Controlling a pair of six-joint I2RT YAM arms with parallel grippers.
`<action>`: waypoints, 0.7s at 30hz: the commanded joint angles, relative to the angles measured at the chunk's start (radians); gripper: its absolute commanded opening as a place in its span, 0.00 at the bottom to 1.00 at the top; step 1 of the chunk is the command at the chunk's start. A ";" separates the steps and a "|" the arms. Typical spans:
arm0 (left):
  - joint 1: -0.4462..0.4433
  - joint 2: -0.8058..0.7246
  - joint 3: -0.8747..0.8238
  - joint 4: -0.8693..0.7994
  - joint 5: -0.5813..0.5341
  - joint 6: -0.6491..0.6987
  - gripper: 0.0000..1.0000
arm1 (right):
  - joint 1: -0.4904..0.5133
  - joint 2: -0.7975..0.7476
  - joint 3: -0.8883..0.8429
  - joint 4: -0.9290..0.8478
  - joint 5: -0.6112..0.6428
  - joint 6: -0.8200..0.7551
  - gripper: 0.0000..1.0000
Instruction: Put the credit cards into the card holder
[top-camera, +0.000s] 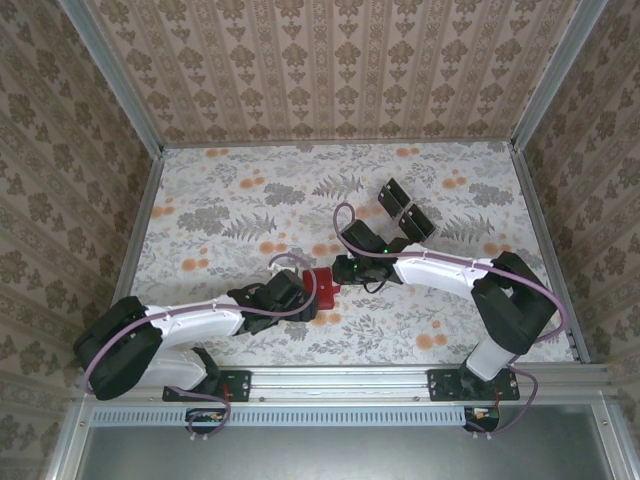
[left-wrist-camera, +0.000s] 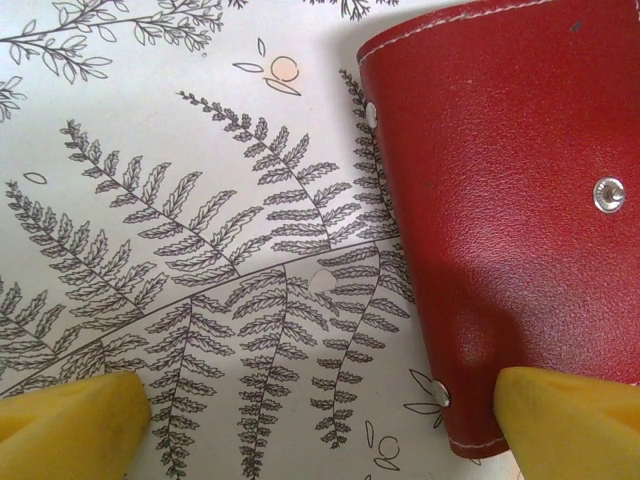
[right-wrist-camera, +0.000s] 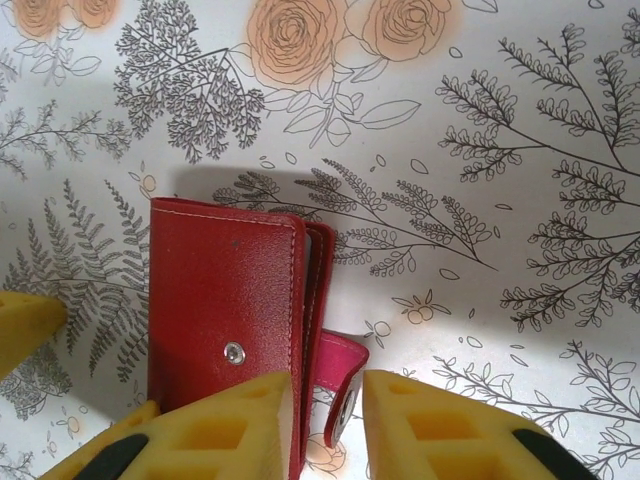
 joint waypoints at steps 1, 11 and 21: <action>0.008 0.045 -0.024 -0.032 -0.007 -0.029 1.00 | -0.003 0.017 -0.009 -0.030 0.009 -0.013 0.23; 0.007 0.048 -0.024 -0.029 -0.007 -0.030 1.00 | -0.003 0.036 -0.010 -0.035 0.008 -0.017 0.17; 0.007 0.049 -0.024 -0.028 -0.008 -0.031 1.00 | -0.003 0.033 -0.019 -0.027 -0.002 -0.018 0.06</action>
